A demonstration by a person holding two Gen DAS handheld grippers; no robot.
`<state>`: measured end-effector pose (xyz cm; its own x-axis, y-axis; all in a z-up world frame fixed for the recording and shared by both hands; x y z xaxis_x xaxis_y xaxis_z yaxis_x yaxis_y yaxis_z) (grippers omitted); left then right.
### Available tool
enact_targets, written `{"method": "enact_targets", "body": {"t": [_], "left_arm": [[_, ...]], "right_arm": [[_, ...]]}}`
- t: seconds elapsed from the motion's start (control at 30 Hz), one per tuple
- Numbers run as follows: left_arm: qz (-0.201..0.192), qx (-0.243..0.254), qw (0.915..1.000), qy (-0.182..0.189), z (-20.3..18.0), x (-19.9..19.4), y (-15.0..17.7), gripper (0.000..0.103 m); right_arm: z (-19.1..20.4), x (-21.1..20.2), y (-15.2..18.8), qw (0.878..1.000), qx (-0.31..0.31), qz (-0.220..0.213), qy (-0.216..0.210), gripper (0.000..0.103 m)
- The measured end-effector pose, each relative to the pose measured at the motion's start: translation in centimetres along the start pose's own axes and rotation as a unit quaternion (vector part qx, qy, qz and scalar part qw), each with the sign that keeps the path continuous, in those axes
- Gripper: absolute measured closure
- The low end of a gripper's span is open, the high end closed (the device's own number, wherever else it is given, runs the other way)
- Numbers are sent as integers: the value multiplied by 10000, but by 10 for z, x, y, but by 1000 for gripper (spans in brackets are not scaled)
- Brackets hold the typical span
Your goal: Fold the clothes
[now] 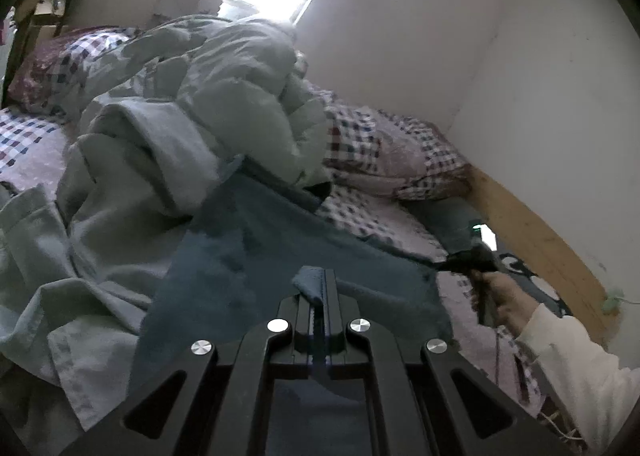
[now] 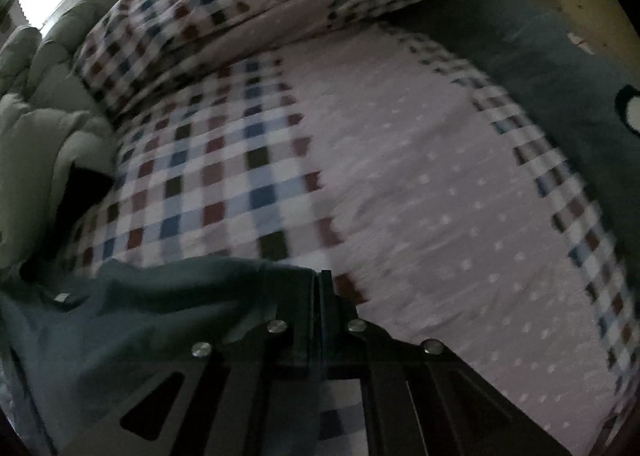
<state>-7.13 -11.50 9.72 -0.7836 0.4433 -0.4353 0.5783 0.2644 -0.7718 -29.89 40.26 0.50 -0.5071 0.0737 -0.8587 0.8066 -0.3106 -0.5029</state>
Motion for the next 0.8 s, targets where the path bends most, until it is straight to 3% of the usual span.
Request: {"method": "enact_targets", "body": {"t": [0.33,0.43,0.47,0.6,0.63,0.67,0.7,0.8], "left_arm": [[278,165,9983,-483,13,12,6,101],[459,187,9969,-609,15,21,11,101],[498,152,9966,-633,17,23,13,101],[549,43,9963,-656,23,27,18,102],[513,26,9967,-635,22,25,18,101],[494,23,9968,-621,21,24,17,101],[476,20,9970,-606,20,23,17,102],[453,26,9973,-584,17,22,18,101]], "right_arm": [[-21,-6,-20,9966,353,-580,475,103],[-25,0,-17,9981,298,-359,414,103],[-25,2,-16,9987,275,-274,344,103],[-12,-4,-3,9972,393,122,-631,97],[-6,-8,1,9955,386,164,-847,88],[0,-12,5,9938,356,191,-1033,69],[7,-15,10,9926,335,238,-1142,59],[16,-14,17,9910,428,444,-1192,57]]}}
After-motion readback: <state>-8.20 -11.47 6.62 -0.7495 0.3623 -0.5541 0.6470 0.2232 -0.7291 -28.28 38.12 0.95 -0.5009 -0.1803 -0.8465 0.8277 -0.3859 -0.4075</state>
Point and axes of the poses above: each gripper's, at about its wrist camera, not at the fingertips, and x roughly the way its jaws point, z to its left, y to its underside, the point moved 2 cm from there along x, roughly the way its jaws point, and after that the axes turned 1 degree about -y, right-handed, at the moved point
